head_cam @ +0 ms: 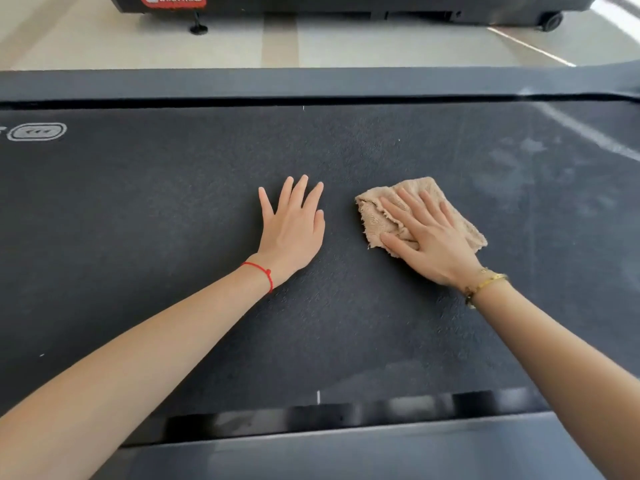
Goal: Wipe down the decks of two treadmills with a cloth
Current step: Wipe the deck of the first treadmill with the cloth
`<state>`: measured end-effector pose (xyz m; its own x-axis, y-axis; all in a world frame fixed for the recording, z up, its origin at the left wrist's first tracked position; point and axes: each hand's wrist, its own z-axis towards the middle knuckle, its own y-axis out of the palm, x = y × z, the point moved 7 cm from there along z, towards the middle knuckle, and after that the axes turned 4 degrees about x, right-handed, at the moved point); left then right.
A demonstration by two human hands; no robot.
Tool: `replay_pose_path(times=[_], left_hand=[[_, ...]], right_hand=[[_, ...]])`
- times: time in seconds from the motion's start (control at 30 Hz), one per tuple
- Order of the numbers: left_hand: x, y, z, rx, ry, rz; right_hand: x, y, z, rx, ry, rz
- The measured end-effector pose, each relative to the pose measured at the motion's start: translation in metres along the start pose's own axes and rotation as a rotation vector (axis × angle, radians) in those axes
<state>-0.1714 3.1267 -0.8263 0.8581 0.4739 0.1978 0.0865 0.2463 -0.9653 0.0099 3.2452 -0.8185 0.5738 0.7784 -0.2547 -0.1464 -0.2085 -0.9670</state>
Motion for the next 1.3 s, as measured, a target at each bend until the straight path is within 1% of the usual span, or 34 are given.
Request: replay_pose_path(times=[0.07, 0.2, 0.3, 0.37, 0.47, 0.57, 0.63, 0.7, 0.77, 0.83, 0.87, 0.9, 0.93, 1.0, 1.03, 1.07, 1.1, 1.2, 1.3], left_hand=[[0.010, 0.003, 0.011, 0.010, -0.011, 0.012], [0.018, 0.013, 0.025, 0.011, -0.099, -0.001], [0.017, 0.015, 0.025, 0.015, -0.147, -0.019], [0.017, 0.015, 0.023, 0.024, -0.170, -0.005], [0.020, 0.013, 0.022, 0.031, -0.181, 0.014], [0.022, 0.013, 0.023, 0.030, -0.191, 0.029], [0.020, 0.013, 0.024, 0.029, -0.194, 0.047], [0.020, 0.016, 0.024, 0.023, -0.191, 0.058], [0.019, 0.017, 0.023, 0.026, -0.187, 0.070], [0.017, 0.018, 0.023, 0.025, -0.185, 0.073], [0.017, 0.018, 0.023, 0.027, -0.185, 0.075], [0.017, 0.017, 0.022, 0.028, -0.185, 0.076], [0.018, 0.017, 0.022, 0.027, -0.186, 0.073], [0.020, 0.018, 0.023, 0.021, -0.189, 0.068], [0.020, 0.018, 0.024, 0.017, -0.192, 0.069], [0.019, 0.018, 0.025, 0.011, -0.193, 0.073], [0.019, 0.019, 0.026, 0.006, -0.192, 0.075], [0.020, 0.018, 0.025, 0.010, -0.192, 0.071], [0.020, 0.018, 0.024, 0.015, -0.192, 0.062]], right_hand=[[0.001, 0.002, 0.007, -0.004, -0.011, 0.029], [0.005, 0.004, 0.010, -0.013, -0.169, 0.047], [0.019, 0.001, 0.038, -0.011, -0.238, 0.022], [0.034, 0.000, 0.073, 0.008, -0.209, 0.011], [0.053, -0.005, 0.139, 0.037, -0.084, -0.003], [0.037, -0.001, 0.183, 0.048, -0.035, 0.005], [0.010, 0.006, 0.192, 0.042, -0.105, 0.007], [-0.009, 0.011, 0.189, 0.021, -0.226, 0.002], [-0.009, 0.012, 0.187, 0.004, -0.334, 0.002], [0.004, 0.006, 0.195, 0.002, -0.400, -0.018], [0.015, 0.003, 0.205, 0.018, -0.395, -0.047], [0.027, -0.001, 0.218, 0.040, -0.351, -0.080], [0.040, -0.005, 0.233, 0.055, -0.278, -0.093], [0.056, -0.009, 0.258, 0.050, -0.127, -0.046], [0.054, -0.008, 0.265, 0.050, -0.099, -0.030], [0.046, -0.005, 0.269, 0.054, -0.111, -0.032], [0.035, -0.002, 0.268, 0.052, -0.151, -0.035], [0.002, 0.005, 0.251, 0.002, -0.352, -0.033], [-0.006, 0.006, 0.226, 0.002, -0.484, -0.041]])
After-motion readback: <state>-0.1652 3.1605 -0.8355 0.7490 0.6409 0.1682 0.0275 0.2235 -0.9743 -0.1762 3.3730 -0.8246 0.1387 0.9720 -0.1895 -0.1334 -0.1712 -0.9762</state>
